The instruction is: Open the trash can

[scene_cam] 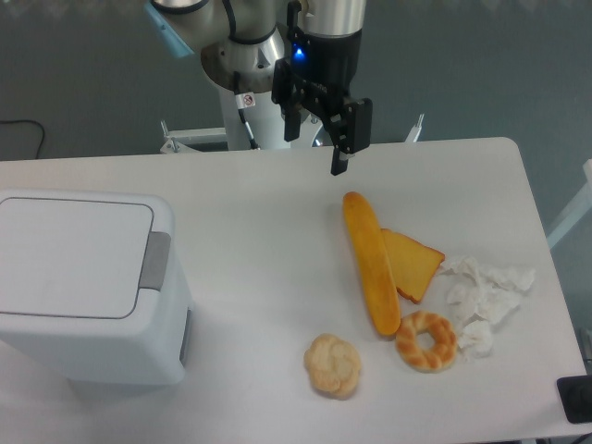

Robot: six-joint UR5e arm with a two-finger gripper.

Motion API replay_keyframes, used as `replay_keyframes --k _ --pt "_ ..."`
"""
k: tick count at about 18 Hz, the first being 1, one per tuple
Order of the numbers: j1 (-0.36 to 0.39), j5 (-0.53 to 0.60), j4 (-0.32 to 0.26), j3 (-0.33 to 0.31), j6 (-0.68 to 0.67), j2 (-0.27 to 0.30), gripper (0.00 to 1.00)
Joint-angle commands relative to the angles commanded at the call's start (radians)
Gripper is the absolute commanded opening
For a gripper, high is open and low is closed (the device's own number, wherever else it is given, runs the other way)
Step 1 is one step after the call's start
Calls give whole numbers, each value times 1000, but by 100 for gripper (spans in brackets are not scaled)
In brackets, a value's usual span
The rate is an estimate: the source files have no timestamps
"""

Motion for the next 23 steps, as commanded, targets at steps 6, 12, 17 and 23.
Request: replay_keyframes --k 6,12,17,23 --pt "-2 -3 -3 -9 -2 5 100" --pt "2 -84 3 -14 -18 -2 100" --pt "-2 -84 9 0 -159 -5 100" --pt "-28 -109 18 6 -331 -17 100"
